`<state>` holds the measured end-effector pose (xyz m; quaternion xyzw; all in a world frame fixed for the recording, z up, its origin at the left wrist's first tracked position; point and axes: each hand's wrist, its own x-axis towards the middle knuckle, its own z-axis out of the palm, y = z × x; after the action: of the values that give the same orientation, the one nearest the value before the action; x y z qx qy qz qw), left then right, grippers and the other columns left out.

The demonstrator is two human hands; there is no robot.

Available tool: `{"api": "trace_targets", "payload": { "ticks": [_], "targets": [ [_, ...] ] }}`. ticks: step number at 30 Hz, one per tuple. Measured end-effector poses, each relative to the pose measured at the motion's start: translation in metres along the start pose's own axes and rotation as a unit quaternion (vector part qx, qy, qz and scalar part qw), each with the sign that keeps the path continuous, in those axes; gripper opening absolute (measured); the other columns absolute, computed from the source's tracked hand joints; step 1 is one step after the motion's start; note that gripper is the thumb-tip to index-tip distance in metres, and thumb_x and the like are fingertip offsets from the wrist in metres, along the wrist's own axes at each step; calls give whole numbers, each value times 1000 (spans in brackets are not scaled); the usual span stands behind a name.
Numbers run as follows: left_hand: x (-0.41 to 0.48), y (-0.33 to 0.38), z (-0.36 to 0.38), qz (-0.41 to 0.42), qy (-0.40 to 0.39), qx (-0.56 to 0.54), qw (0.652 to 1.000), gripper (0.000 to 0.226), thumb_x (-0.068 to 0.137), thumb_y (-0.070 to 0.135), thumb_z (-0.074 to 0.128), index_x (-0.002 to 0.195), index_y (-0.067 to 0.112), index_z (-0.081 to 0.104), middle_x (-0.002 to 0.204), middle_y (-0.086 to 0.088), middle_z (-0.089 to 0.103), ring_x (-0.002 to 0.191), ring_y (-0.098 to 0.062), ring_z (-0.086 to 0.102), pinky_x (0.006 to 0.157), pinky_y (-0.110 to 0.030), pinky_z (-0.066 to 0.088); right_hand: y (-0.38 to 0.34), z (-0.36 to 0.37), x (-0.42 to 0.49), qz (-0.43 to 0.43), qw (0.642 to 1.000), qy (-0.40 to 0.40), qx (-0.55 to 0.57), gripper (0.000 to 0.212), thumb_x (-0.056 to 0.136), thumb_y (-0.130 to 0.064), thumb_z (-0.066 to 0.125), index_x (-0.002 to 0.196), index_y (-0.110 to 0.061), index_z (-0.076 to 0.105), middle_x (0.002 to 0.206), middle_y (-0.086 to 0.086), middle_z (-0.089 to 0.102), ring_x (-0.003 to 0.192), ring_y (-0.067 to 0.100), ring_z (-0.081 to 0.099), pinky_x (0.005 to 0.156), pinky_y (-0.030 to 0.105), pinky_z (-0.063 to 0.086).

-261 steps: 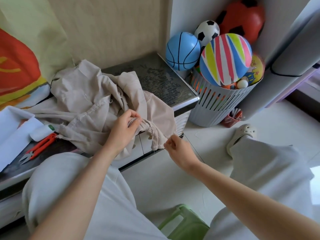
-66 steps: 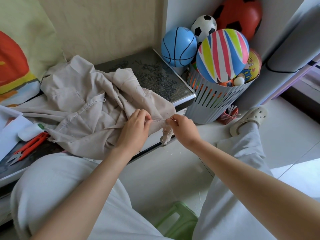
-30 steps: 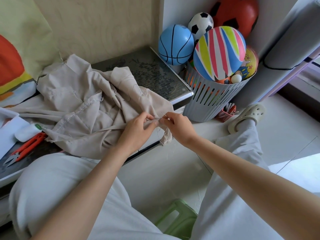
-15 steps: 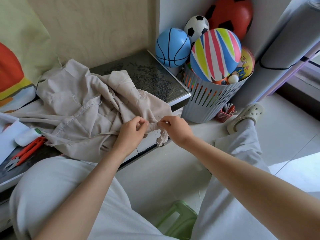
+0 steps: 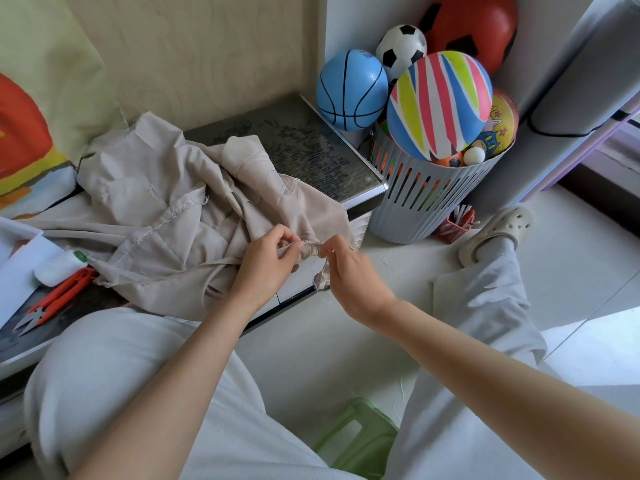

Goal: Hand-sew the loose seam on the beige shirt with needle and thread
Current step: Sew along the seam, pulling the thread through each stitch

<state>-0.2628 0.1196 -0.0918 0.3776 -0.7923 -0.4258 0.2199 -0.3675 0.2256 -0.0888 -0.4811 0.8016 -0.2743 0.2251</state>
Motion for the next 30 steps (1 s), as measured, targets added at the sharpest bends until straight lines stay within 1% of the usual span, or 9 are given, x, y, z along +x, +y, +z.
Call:
{"api": "trace_targets", "payload": {
  "ticks": [3,5,7,10,13,17,24,27,30],
  "targets": [
    [1,-4,0,4,3,8,1000,6,91,7,58,89,1,59,79,-4,63,65,10,55,57,-1,38,0,7,-1,8,1000,-3,9,26,100,-9,28,110,-14,52,84,1,54,71,24,48,62,34,36],
    [1,-6,0,3,3,11,1000,6,91,9,58,88,3,59,81,-5,64,66,6,56,58,-1,38,-1,8,-1,14,1000,-7,13,27,99,-10,29,109,-15,54,91,7,61,72,25,50,62,33,38],
    [1,-7,0,2,-3,2,1000,5,91,8,58,87,5,58,80,-4,62,66,9,56,58,-1,38,-1,9,-1,21,1000,-14,12,28,98,-10,29,109,-15,55,96,12,65,72,25,50,62,31,37],
    [1,-8,1,6,-11,2,1000,5,92,8,57,87,6,57,79,-1,61,68,14,55,59,-1,39,-2,10,0,29,999,-22,13,29,97,-9,30,108,-14,56,99,12,65,75,25,51,63,30,36],
    [2,-11,1,7,-10,7,1000,5,92,10,58,88,8,57,79,4,61,69,12,57,60,-1,38,-3,10,0,31,999,-23,15,29,97,-8,31,109,-13,57,100,12,65,79,26,53,64,29,34],
    [3,-13,1,11,-11,17,1000,5,92,12,58,89,9,57,80,3,63,73,-2,58,61,-3,39,-4,11,0,34,999,-20,16,30,97,-9,31,109,-13,58,98,13,65,81,28,56,65,30,38],
    [0,-14,1,11,-27,20,999,7,93,15,57,88,10,57,74,10,60,69,1,56,58,-7,39,-11,11,5,37,999,-27,10,30,96,-8,32,111,-10,58,101,13,66,92,30,60,78,38,48],
    [-1,-14,-1,13,-24,11,1000,7,93,13,57,88,8,57,72,9,61,65,0,55,57,-7,39,-13,13,8,43,999,-27,20,28,96,-10,31,110,-5,55,99,17,66,92,33,61,77,41,49],
    [-1,-13,0,14,-26,5,1000,7,92,11,58,87,6,58,70,8,61,63,5,55,58,-8,39,-15,14,11,47,998,-24,28,27,96,-7,31,109,-3,54,97,19,64,90,34,61,76,42,49]
  ]
}}
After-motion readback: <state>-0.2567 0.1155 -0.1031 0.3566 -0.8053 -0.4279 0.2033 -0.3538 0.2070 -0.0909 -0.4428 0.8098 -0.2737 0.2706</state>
